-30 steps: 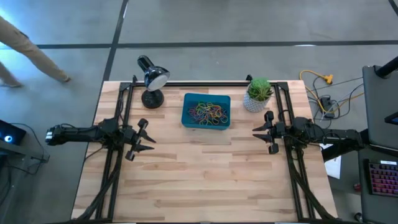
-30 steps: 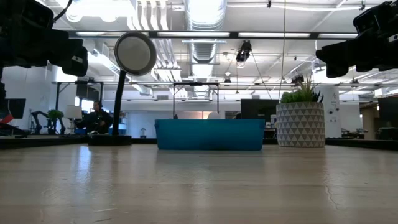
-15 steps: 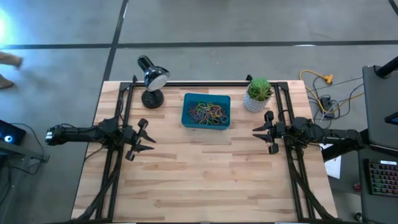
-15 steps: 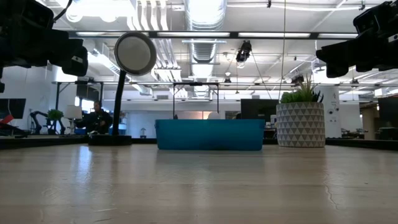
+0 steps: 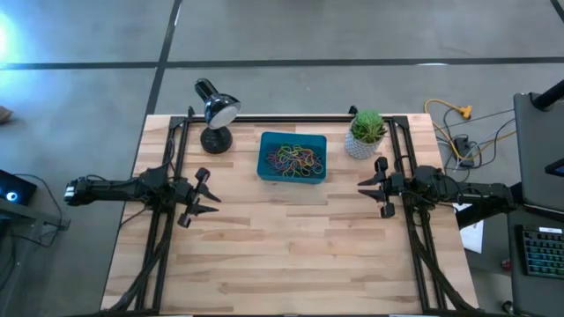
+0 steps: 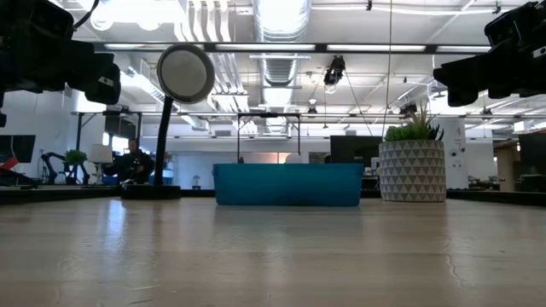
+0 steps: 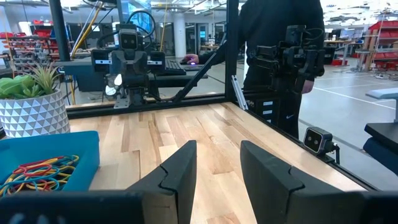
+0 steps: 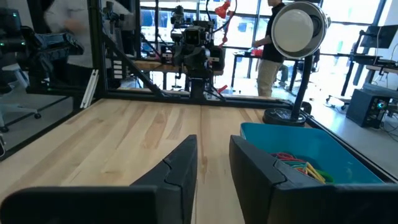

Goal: Pick and place rubber bands into bin
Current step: Return to Home Position

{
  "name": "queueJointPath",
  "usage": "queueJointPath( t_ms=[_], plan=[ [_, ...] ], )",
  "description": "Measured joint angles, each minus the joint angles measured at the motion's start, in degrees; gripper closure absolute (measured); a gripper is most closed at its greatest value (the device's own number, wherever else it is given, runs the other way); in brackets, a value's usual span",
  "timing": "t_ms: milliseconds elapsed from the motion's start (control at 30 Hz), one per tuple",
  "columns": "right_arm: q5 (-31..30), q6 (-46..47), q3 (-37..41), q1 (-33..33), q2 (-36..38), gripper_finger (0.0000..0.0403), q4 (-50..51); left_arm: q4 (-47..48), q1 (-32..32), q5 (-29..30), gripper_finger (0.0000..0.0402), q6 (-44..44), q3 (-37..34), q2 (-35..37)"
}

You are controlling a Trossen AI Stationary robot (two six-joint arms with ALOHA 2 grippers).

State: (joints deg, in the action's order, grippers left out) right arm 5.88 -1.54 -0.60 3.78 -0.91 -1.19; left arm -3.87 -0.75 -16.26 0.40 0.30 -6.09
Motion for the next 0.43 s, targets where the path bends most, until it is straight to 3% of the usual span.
queueJointPath(
  t_ms=[433],
  plan=[
    [0.00,0.01,0.00,0.01,0.00,0.0329,-0.01,-0.01,-0.02,0.01,0.0292,0.00,0.00,0.00]
  ],
)
